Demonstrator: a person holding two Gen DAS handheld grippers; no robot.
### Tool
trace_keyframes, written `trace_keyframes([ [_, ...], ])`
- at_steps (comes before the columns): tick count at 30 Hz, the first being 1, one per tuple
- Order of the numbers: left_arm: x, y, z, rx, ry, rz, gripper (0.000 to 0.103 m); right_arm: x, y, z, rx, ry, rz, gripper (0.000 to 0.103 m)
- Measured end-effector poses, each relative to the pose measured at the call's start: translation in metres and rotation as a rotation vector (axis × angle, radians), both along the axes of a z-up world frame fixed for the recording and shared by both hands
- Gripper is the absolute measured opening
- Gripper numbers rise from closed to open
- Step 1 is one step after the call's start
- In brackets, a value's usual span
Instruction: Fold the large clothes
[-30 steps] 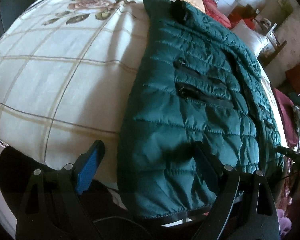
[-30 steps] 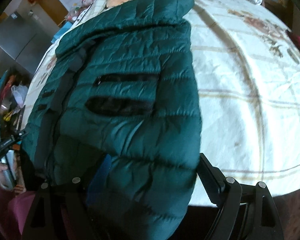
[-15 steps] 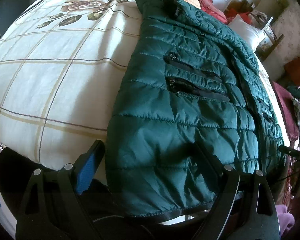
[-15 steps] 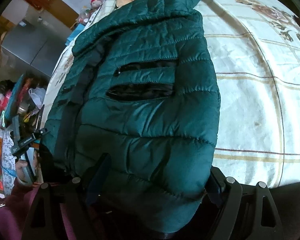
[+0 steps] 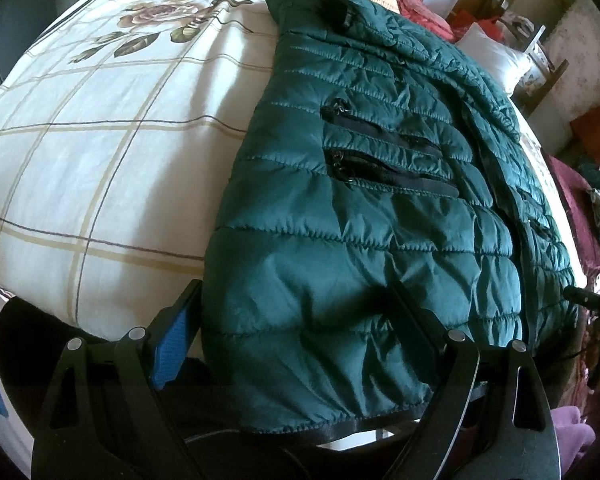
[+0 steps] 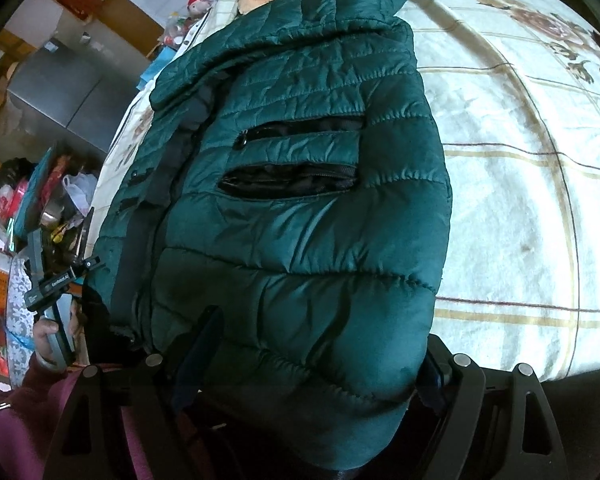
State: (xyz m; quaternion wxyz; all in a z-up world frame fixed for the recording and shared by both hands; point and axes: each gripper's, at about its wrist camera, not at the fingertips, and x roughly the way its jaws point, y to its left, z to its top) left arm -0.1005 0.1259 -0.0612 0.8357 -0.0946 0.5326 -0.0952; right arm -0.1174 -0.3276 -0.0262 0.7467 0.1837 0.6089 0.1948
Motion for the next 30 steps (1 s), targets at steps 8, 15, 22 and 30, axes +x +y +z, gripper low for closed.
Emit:
trace_keyframes([
  [8,0.002,-0.002,0.000,0.008,0.001,-0.003,0.089,0.000,0.006,0.013,-0.039,-0.053,0.103,0.047],
  [15,0.003,-0.005,-0.001,0.014,-0.001,-0.010,0.089,0.004,0.007,0.003,0.027,-0.052,0.084,0.061],
  [22,0.003,-0.009,0.000,0.025,0.003,-0.041,0.081,0.002,0.014,0.013,-0.030,-0.116,0.101,0.034],
  [30,-0.003,-0.006,0.012,0.049,-0.035,-0.035,0.032,0.009,0.009,0.034,0.005,-0.181,0.077,0.024],
])
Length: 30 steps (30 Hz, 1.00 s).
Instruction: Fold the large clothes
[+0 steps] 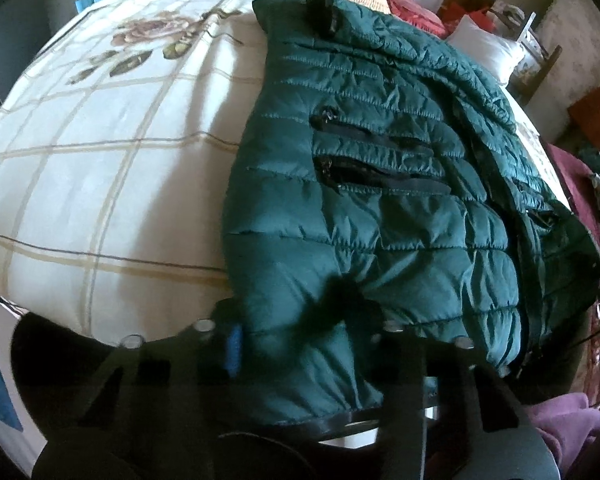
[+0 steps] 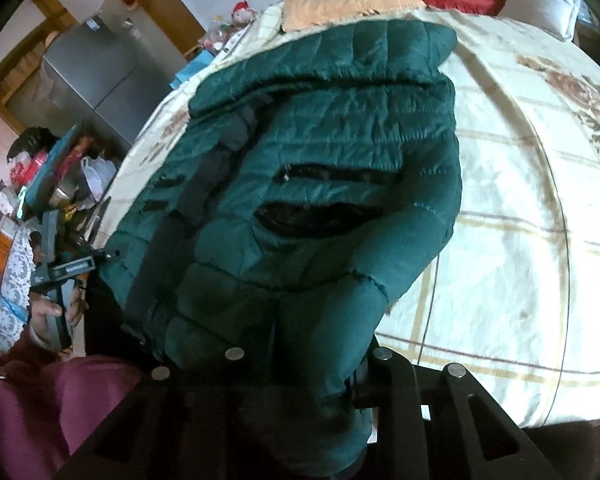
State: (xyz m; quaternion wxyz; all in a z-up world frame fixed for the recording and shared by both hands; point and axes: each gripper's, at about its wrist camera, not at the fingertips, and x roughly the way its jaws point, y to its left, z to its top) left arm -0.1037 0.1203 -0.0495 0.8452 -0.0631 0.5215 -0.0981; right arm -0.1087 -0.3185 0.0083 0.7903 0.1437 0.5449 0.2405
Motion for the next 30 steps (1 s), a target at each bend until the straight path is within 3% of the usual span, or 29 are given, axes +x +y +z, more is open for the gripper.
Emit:
trace_keyframes([
  [3,-0.002,0.001,0.012,0.004,-0.028,-0.009,0.021,0.003,0.000,0.015,0.006,-0.041,0.000,0.023],
  [6,-0.003,0.004,0.023,-0.029,-0.053,-0.010,0.017,0.005,0.001,0.033,0.001,-0.099,-0.003,0.021],
  [12,0.007,0.015,0.046,-0.116,-0.086,0.021,0.015,0.014,0.001,0.058,0.017,-0.190,-0.029,0.020],
  [19,0.019,0.016,0.084,-0.130,-0.194,0.036,0.016,0.031,-0.016,0.067,0.054,-0.222,-0.107,0.020],
  [24,0.048,0.017,0.109,-0.158,-0.269,0.063,0.016,0.054,-0.024,0.082,0.068,-0.274,-0.160,0.020],
  [30,0.095,0.025,0.120,-0.232,-0.277,0.129,0.016,0.090,-0.032,0.093,0.080,-0.299,-0.228,0.020],
])
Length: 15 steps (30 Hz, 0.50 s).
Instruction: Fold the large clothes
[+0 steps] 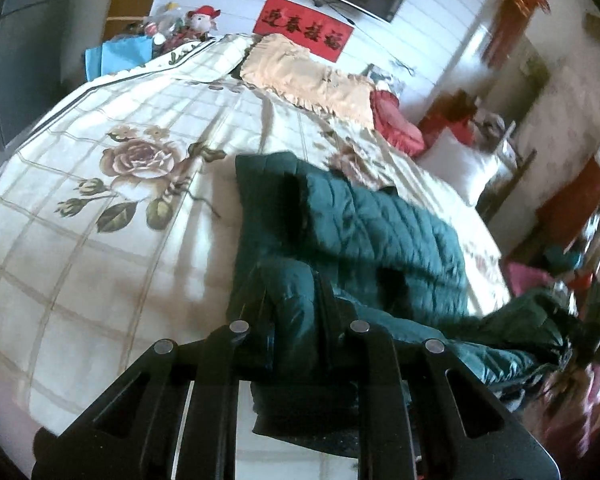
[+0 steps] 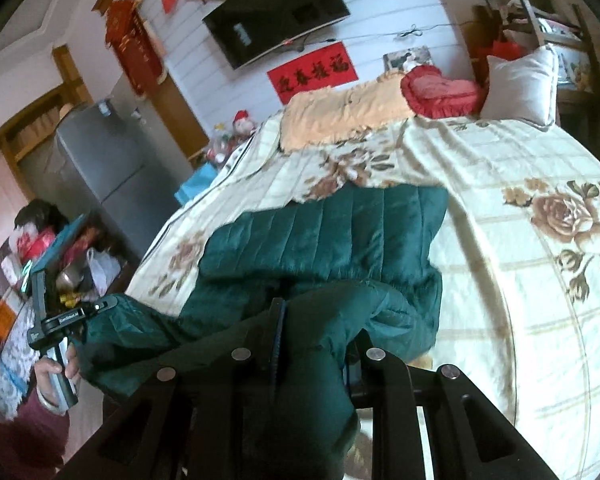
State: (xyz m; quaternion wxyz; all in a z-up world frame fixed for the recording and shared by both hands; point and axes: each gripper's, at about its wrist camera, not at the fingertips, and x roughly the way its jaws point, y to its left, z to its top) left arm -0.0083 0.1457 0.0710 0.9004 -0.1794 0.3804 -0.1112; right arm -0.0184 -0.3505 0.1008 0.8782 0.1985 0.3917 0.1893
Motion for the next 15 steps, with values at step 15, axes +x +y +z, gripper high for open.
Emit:
trace_keyframes([
  [15,0.116,-0.018,0.003,0.073,0.014,0.082,0.016,0.104,-0.003,-0.014,-0.043,0.043,-0.114,0.020],
])
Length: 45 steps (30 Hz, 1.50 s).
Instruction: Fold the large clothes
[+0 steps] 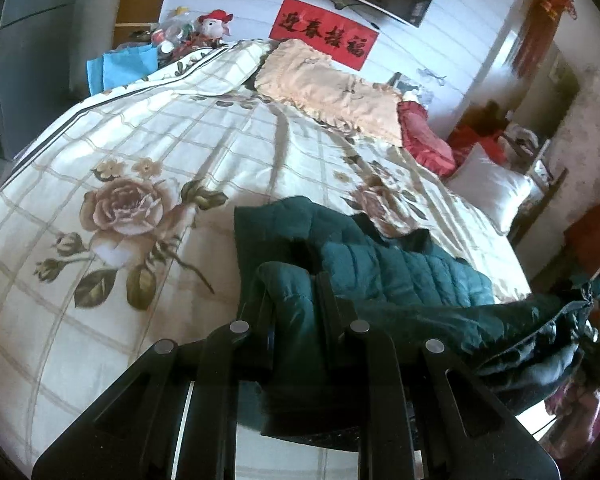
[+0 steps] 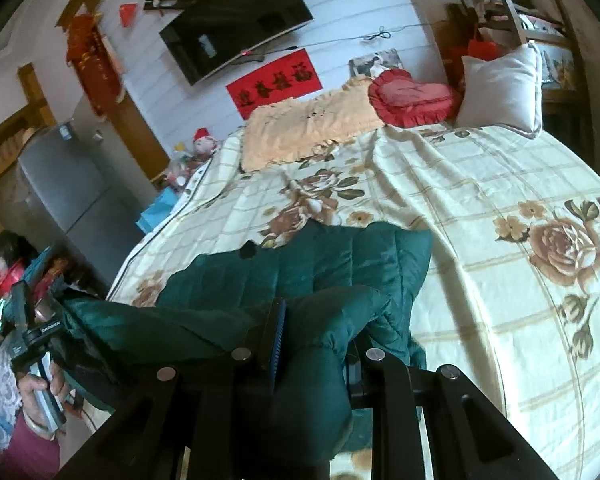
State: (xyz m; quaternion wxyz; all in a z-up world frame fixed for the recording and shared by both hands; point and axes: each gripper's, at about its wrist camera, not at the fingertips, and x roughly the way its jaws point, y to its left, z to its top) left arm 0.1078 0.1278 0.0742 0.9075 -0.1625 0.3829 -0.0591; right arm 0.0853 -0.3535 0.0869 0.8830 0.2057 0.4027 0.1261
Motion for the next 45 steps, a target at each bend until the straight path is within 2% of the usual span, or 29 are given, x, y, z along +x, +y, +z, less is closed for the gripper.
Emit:
trace_keyframes([
  [5,0.035,0.000,-0.008,0.017,0.015,0.036,0.016,0.042,-0.011,-0.023,0.019,0.050,-0.079,0.020],
  [12,0.083,-0.011,-0.031,0.061,0.066,0.047,0.016,0.080,-0.013,-0.059,0.022,0.113,-0.122,0.020],
  [17,0.107,-0.011,-0.048,0.040,0.102,0.068,0.016,0.096,-0.019,-0.075,0.040,0.132,-0.125,0.020],
  [28,0.122,-0.013,-0.071,0.046,0.127,0.079,0.016,0.120,-0.013,-0.108,0.024,0.192,-0.148,0.020],
  [31,0.122,-0.010,-0.070,0.019,0.127,0.077,0.017,0.120,-0.014,-0.109,0.039,0.192,-0.161,0.020],
  [34,0.120,0.003,-0.068,-0.093,0.127,0.066,0.023,0.120,-0.018,-0.103,0.084,0.186,-0.128,0.033],
  [35,0.119,0.007,-0.067,-0.122,0.130,0.058,0.024,0.118,-0.020,-0.097,0.098,0.171,-0.117,0.041],
  [37,0.117,0.012,-0.063,-0.155,0.138,0.041,0.024,0.113,-0.021,-0.085,0.109,0.147,-0.111,0.047],
  [41,0.106,0.018,-0.043,-0.165,0.125,0.006,0.026,0.100,-0.022,-0.062,0.121,0.109,-0.093,0.058],
  [44,0.097,0.018,-0.031,-0.140,0.104,-0.009,0.037,0.087,-0.020,-0.047,0.069,0.072,-0.100,0.065],
  [45,0.090,0.018,-0.024,-0.107,0.068,0.005,0.048,0.083,-0.019,-0.043,0.056,0.061,-0.101,0.066],
])
